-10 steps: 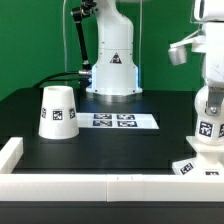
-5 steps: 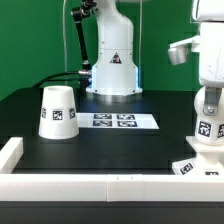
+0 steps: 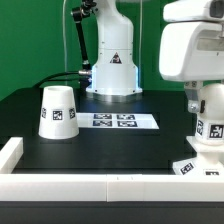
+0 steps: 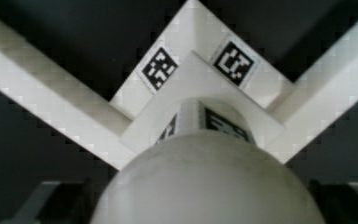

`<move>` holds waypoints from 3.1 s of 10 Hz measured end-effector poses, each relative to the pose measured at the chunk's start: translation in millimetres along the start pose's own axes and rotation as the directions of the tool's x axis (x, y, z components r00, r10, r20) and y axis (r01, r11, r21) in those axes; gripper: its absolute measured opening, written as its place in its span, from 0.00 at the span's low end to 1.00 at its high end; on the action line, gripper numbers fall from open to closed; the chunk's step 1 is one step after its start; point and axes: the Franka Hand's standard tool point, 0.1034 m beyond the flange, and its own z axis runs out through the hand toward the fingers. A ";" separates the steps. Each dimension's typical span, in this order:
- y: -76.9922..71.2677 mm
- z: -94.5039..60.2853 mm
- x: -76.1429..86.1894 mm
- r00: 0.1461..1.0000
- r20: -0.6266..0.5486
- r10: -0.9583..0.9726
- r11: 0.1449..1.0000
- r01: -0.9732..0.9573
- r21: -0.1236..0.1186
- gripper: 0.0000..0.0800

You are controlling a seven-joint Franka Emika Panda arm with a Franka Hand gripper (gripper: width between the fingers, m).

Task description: Assemble lamp

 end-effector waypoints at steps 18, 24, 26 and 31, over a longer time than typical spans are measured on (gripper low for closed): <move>-4.3 -1.9 -3.3 0.018 0.092 0.996 0.015 -0.999 0.029 0.72; -11.3 -2.6 1.3 -0.340 0.135 0.931 -0.344 -0.939 0.003 0.72; -12.6 -2.4 1.8 -0.344 0.140 0.928 -0.348 -0.937 0.003 0.84; -16.9 0.2 1.0 -0.024 0.138 0.990 -0.027 -0.999 0.024 0.87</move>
Offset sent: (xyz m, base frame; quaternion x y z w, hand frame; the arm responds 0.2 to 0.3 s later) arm 0.0000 0.0000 0.0000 0.0000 0.0000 0.1938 0.9810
